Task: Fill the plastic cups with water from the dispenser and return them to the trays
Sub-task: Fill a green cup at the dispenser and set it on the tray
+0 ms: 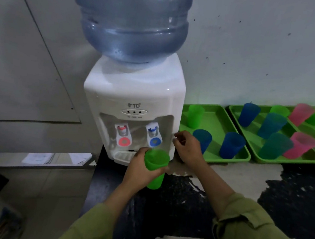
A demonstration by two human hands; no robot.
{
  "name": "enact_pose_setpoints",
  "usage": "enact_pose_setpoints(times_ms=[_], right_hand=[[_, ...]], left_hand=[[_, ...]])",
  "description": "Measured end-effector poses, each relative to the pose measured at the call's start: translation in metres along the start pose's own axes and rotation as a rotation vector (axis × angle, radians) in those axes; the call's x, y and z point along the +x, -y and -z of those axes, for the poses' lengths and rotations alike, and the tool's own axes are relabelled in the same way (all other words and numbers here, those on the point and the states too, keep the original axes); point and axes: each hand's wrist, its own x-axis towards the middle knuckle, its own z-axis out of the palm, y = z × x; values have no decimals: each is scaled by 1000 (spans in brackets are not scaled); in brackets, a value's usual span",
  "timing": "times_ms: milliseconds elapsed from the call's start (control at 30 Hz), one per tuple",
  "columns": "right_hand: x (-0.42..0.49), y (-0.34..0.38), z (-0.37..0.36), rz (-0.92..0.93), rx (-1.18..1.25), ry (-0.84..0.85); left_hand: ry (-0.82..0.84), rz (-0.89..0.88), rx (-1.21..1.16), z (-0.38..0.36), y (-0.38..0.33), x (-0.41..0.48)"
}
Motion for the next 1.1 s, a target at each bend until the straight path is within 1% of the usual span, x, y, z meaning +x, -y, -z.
enact_pose_setpoints(times_ms=[200, 367, 533, 733, 833, 1000, 1100], right_hand=[[0, 2, -20, -11, -43, 55], [3, 2, -26, 1, -57, 16], [7, 2, -25, 34, -78, -26], [8, -4, -25, 41, -100, -34], [4, -11, -28, 25, -117, -9], [-5, -30, -44, -27, -77, 47], [-9, -39, -58, -60, -48, 114]], left_hand=[[-7, 67, 48, 7, 13, 15], [11, 77, 47, 6, 11, 40], [-4, 63, 53, 6, 7, 58], [-6, 49, 58, 0, 6, 65], [-12, 43, 20, -4, 7, 64], [-19, 58, -70, -5, 9, 62], [1, 48, -95, -3, 5, 59]])
